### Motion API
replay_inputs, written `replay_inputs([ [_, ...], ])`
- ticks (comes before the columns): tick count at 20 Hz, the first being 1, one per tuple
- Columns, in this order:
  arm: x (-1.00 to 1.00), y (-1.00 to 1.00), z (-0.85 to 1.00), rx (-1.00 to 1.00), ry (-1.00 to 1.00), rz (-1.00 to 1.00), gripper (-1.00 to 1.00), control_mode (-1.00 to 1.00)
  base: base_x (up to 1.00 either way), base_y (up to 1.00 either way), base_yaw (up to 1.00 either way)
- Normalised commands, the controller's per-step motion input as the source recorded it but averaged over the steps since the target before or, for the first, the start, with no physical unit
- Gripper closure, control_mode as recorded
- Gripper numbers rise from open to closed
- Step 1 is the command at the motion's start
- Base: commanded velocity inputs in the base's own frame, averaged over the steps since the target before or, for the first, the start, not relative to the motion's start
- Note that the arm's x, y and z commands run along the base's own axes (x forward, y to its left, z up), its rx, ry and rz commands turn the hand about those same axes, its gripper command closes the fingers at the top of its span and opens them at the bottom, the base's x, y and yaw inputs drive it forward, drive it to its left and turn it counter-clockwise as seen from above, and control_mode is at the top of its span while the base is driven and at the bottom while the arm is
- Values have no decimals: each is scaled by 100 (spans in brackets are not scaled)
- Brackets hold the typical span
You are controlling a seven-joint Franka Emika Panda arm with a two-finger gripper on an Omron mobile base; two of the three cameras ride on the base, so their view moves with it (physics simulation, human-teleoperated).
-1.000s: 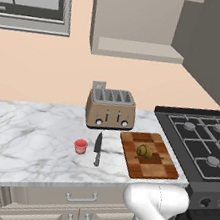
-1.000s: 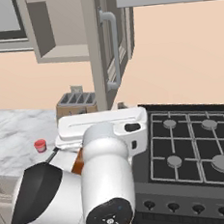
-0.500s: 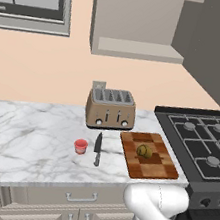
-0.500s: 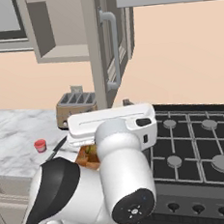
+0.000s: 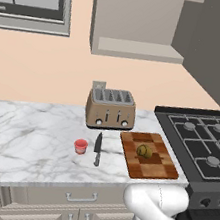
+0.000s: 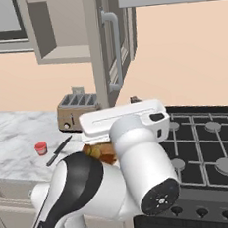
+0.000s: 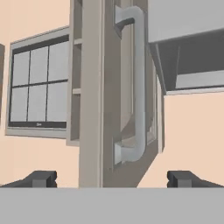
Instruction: Pick the bread, place it on the cutting board, pick the jam, place it on the counter, and close the cabinet.
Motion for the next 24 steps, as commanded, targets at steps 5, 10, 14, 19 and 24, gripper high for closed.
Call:
replay_inputs([
  [5,22,-6,0,0,0,7,-100,-100,0,0,0],
  [10,18,-7,0,0,0,9,-100,-100,0,0,0],
  [14,11,-7,0,0,0,11,-100,-100,0,0,0],
  [19,13,-10,0,0,0,11,-100,-100,0,0,0],
  [24,19,-11,0,0,-3,10,-100,-100,0,0,0],
])
